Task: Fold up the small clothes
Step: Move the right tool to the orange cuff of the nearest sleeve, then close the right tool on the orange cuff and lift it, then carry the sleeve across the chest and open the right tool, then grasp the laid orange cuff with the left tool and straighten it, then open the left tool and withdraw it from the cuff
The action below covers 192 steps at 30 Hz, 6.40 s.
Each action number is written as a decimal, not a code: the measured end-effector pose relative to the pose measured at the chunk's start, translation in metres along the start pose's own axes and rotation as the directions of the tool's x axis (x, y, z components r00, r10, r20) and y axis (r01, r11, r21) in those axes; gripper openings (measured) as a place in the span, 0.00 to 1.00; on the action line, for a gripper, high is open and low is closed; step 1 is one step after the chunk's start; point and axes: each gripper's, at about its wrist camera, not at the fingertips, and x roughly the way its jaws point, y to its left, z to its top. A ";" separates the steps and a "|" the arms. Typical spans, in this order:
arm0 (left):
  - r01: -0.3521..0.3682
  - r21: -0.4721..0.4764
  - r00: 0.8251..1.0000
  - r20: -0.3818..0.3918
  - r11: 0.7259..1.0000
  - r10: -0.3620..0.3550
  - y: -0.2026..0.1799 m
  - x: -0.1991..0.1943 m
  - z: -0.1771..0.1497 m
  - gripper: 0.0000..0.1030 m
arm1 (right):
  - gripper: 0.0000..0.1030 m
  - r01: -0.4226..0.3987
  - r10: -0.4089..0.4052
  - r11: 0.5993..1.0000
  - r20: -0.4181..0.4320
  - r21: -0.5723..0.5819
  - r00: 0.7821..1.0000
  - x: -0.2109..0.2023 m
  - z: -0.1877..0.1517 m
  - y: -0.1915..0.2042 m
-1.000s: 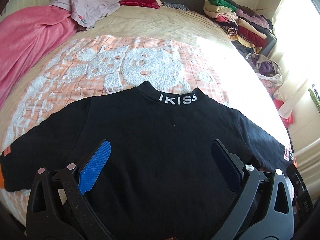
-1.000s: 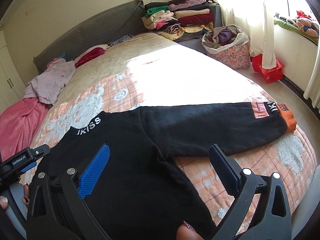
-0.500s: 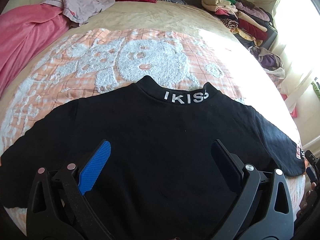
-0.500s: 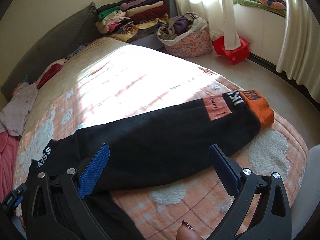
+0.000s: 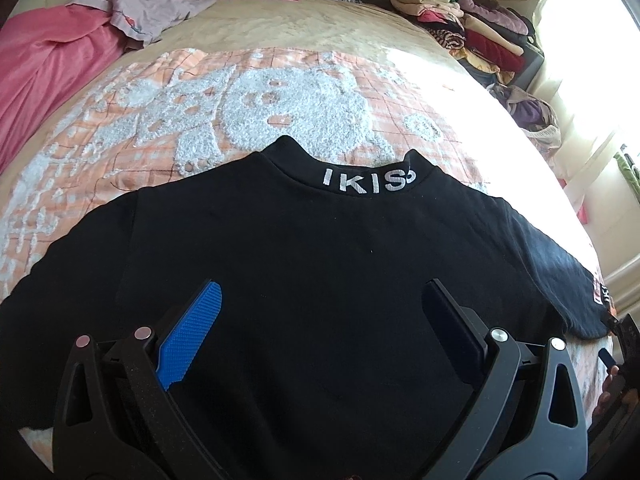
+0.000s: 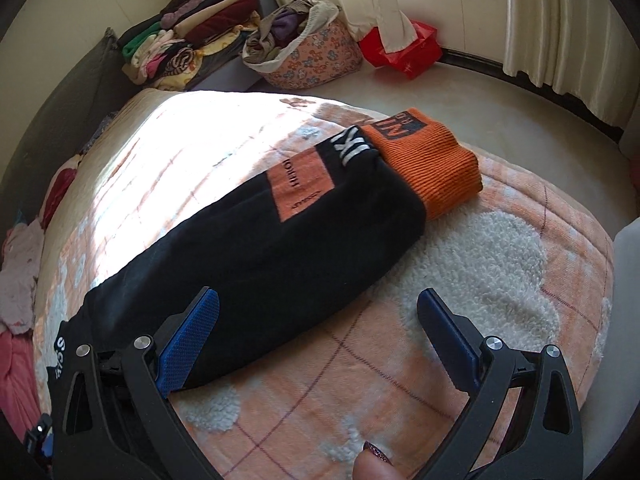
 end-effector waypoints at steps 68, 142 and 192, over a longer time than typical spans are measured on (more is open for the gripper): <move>0.268 -0.242 0.962 0.024 0.933 -0.271 0.093 -0.039 0.000 0.91 | 0.19 -0.585 0.564 0.691 -0.189 -0.425 0.804 -0.078 -0.119 0.278; 0.198 -0.047 0.980 0.035 0.979 -0.197 0.077 -0.050 -0.011 0.27 | 0.53 -0.317 0.322 0.706 -0.112 -0.633 0.940 -0.065 -0.145 0.239; 0.189 0.078 0.982 0.002 0.979 -0.190 0.082 -0.031 -0.050 0.63 | 0.89 -0.230 0.242 0.779 -0.059 -0.584 0.969 -0.085 -0.174 0.244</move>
